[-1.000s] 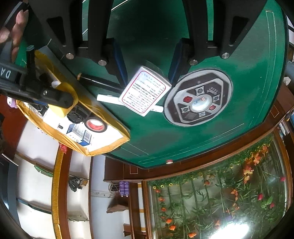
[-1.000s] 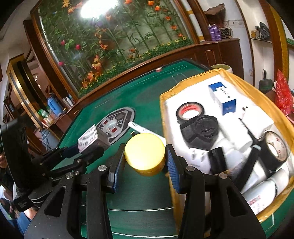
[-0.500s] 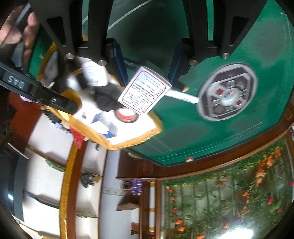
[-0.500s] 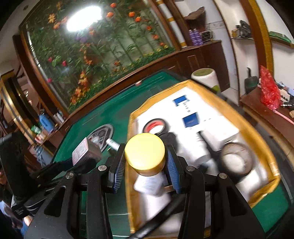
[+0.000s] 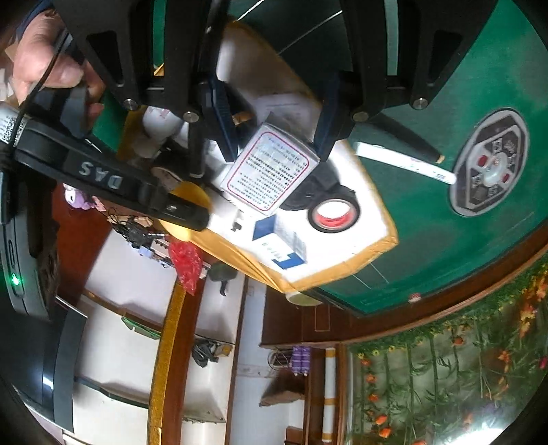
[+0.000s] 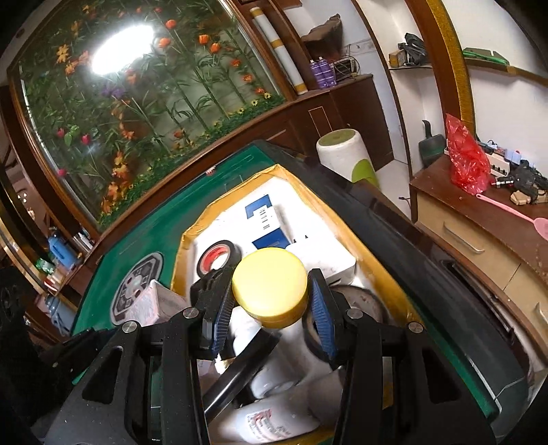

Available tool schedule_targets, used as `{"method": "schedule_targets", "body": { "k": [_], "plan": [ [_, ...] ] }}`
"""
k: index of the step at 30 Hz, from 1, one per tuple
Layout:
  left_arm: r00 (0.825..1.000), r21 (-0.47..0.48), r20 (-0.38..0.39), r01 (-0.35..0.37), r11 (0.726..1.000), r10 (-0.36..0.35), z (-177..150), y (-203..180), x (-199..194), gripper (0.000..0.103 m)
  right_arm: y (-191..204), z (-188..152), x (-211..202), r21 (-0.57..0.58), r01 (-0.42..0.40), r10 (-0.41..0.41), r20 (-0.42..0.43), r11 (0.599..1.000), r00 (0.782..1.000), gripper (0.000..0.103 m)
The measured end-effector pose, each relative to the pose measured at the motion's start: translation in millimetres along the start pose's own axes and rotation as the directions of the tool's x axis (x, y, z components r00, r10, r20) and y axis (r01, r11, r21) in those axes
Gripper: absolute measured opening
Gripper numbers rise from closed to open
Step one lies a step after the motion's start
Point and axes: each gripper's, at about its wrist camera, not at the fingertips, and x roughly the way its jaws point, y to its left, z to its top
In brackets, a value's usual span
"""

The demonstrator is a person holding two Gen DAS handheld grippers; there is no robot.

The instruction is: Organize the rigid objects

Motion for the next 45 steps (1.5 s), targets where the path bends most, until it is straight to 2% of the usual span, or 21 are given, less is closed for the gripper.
{"method": "schedule_targets", "body": {
  "k": [9,29,45],
  "plan": [
    [0.999,-0.005,-0.034,0.007,1.000,-0.007,3,-3,16,0.046,1,13,28,-0.038,0.053,-0.054,-0.043,0.998,0.998,0.042],
    [1.000,0.014,-0.019,-0.008,1.000,0.008,3,-9,21,0.046,12,23,44,-0.107,0.091,-0.098,-0.066,0.990,0.993,0.042],
    [1.000,0.020,-0.020,-0.020,1.000,0.020,1,-7,26,0.046,36,36,64,-0.237,0.142,-0.178,-0.139,0.961,0.974,0.042]
  ]
}}
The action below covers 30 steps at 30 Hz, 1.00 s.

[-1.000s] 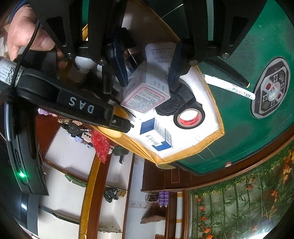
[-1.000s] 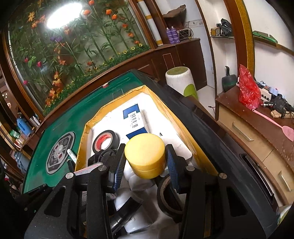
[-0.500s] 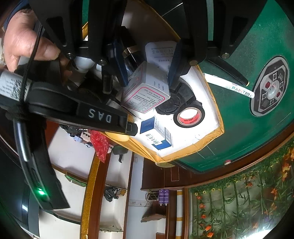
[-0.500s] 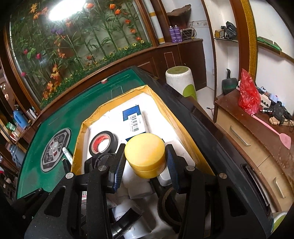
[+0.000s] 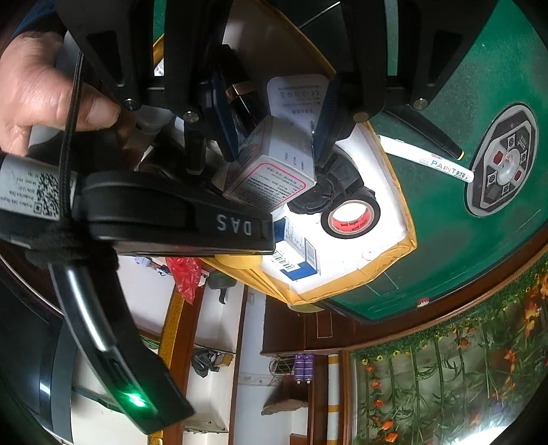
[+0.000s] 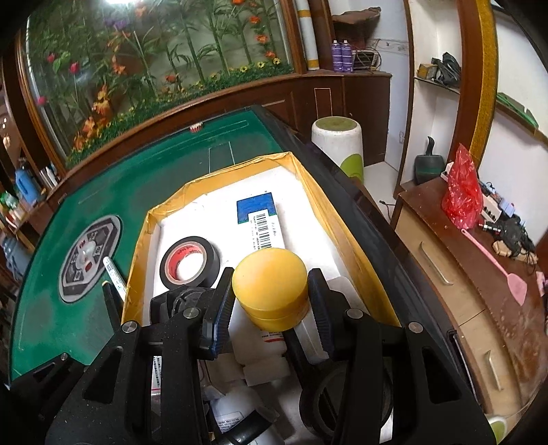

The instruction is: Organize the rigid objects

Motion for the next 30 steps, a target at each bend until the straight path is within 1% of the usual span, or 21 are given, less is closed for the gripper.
{"method": "schedule_targets", "body": {
  "k": [9,15,19,22,23,25,27,30],
  "plan": [
    [1.000,0.003,0.003,-0.005,1.000,0.005,-1,-3,-1,0.046,12,12,12,-0.079,0.030,-0.034,-0.052,0.996,0.998,0.042],
    [1.000,-0.014,-0.021,-0.005,1.000,0.004,-1,1,6,0.046,14,19,29,-0.083,0.002,-0.010,-0.098,0.997,0.995,0.042],
    [1.000,-0.011,-0.022,-0.003,1.000,0.003,-2,2,6,0.047,16,22,28,-0.079,-0.006,-0.001,-0.090,0.997,0.996,0.042],
    [1.000,-0.002,-0.019,-0.008,1.000,0.008,-2,0,6,0.048,16,21,25,-0.061,-0.029,0.024,-0.082,0.998,0.996,0.043],
    [1.000,0.002,-0.018,-0.013,1.000,0.013,-2,0,6,0.049,16,21,23,-0.056,-0.030,0.025,-0.081,0.998,0.996,0.044],
    [1.000,0.003,-0.019,-0.013,1.000,0.013,-2,0,5,0.050,15,20,21,-0.045,-0.032,0.028,-0.076,0.998,0.997,0.052],
    [1.000,0.000,-0.022,-0.008,1.000,0.008,-2,0,6,0.058,15,19,17,-0.043,-0.036,0.033,-0.066,0.998,0.997,0.056],
    [1.000,0.003,-0.022,-0.011,1.000,0.011,-3,-1,6,0.061,17,19,15,-0.046,-0.032,0.029,-0.062,0.998,0.998,0.064]
  ]
}}
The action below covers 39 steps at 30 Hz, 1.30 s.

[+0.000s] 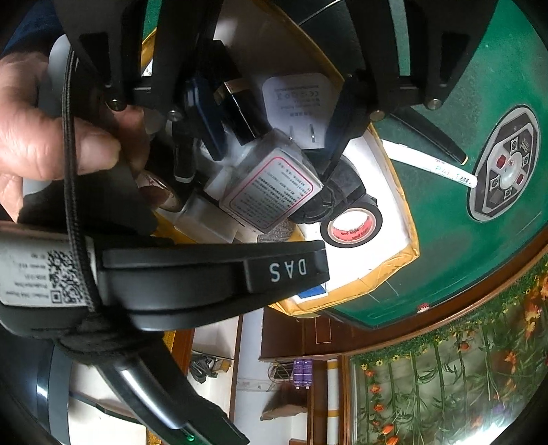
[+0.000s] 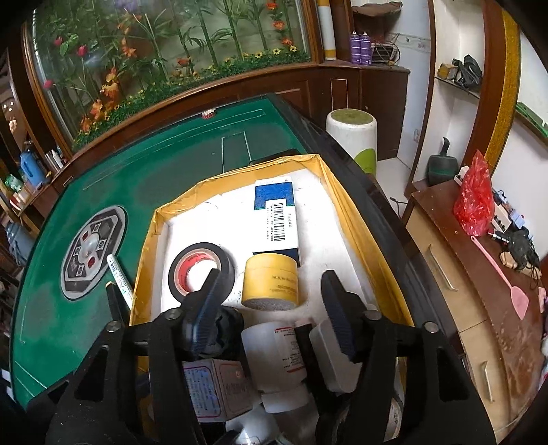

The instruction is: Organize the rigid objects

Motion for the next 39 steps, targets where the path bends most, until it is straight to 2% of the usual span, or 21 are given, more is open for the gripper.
{"method": "schedule_targets", "body": {
  "k": [7,10,18,23,30,33,36,39],
  "plan": [
    [1.000,0.014,0.001,-0.010,1.000,0.010,-1,-2,0,0.067,1,-4,-9,-0.010,0.031,-0.031,0.019,0.999,0.999,0.066],
    [1.000,0.020,0.003,-0.014,1.000,0.014,-2,-2,-2,0.068,0,-6,-17,-0.008,0.054,-0.054,0.038,0.998,0.998,0.080],
    [0.999,0.032,0.034,-0.026,0.999,0.025,-8,-7,-13,0.079,-4,-16,-54,0.037,0.057,-0.062,0.131,0.998,0.989,0.081],
    [0.997,0.058,0.061,-0.048,0.997,0.044,-14,-11,-24,0.079,-4,-28,-73,0.061,0.058,-0.067,0.155,0.996,0.986,0.081],
    [0.997,0.025,0.073,-0.024,0.999,0.023,-29,2,-52,0.079,-14,-60,-117,0.165,0.060,-0.100,0.241,0.984,0.965,0.081],
    [1.000,0.025,0.019,-0.006,1.000,0.005,-40,13,-63,0.079,-13,-80,-133,0.195,0.070,-0.122,0.273,0.978,0.954,0.081],
    [0.999,0.064,0.007,-0.036,0.997,0.036,-56,18,-75,0.079,0,-106,-139,0.213,0.078,-0.138,0.285,0.974,0.948,0.081],
    [0.998,0.075,0.029,-0.059,0.995,0.057,-66,23,-83,0.080,22,-132,-136,0.208,0.063,-0.124,0.293,0.976,0.948,0.081]
  ]
}}
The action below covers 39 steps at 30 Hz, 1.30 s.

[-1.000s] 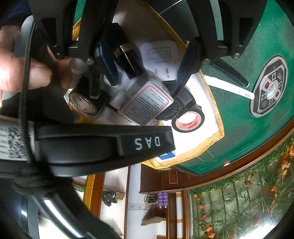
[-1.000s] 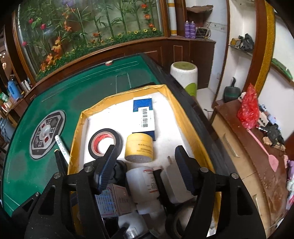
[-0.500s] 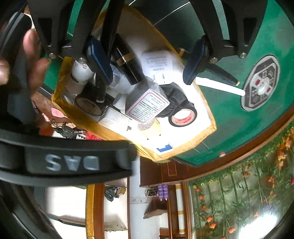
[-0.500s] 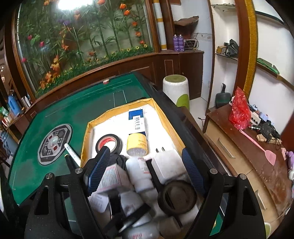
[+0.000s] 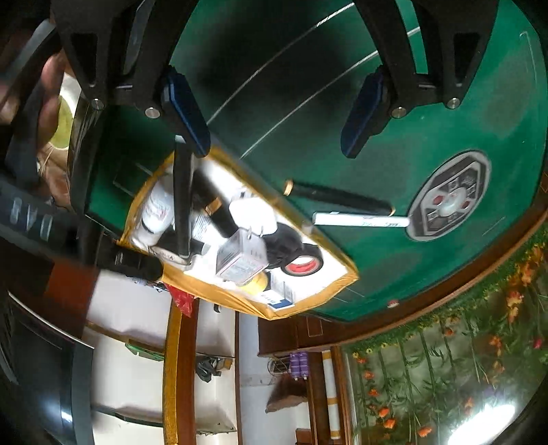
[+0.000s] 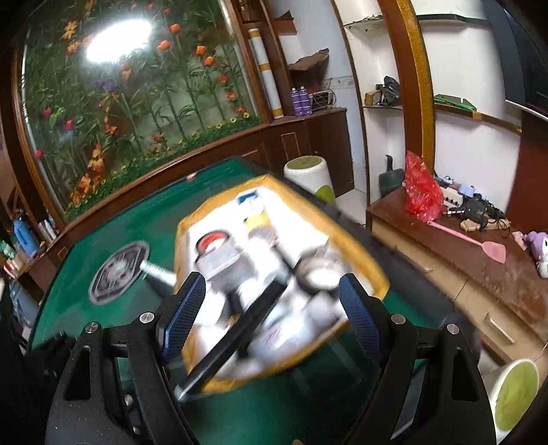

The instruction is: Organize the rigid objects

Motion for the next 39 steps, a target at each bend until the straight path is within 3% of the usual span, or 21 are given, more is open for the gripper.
{"method": "schedule_targets", "body": {
  "k": [3,8,13,17,28,39],
  "plan": [
    [1.000,-0.007,0.007,-0.019,1.000,0.019,-4,4,-4,0.080,8,-21,-7,-0.006,0.027,-0.027,0.019,1.000,0.999,0.081],
    [0.999,-0.029,0.039,-0.006,1.000,0.007,-5,13,-15,0.080,-3,-26,-19,0.044,0.088,-0.090,0.049,0.995,0.995,0.081],
    [0.998,-0.018,0.066,-0.006,1.000,0.007,-5,15,-21,0.080,6,-30,-16,0.009,0.072,-0.072,0.027,0.997,0.997,0.081],
    [0.994,-0.032,0.087,-0.061,0.998,0.063,-4,18,-22,0.080,13,-32,-13,-0.006,0.074,-0.074,0.021,0.997,0.997,0.081],
    [0.987,-0.028,0.063,-0.149,0.988,0.150,-4,20,-18,0.080,10,-34,-13,-0.010,0.071,-0.071,0.031,0.997,0.997,0.081],
    [0.985,-0.018,0.021,-0.169,0.986,0.169,-5,21,-16,0.080,6,-34,-14,0.002,0.068,-0.068,0.044,0.998,0.997,0.081]
  ]
}}
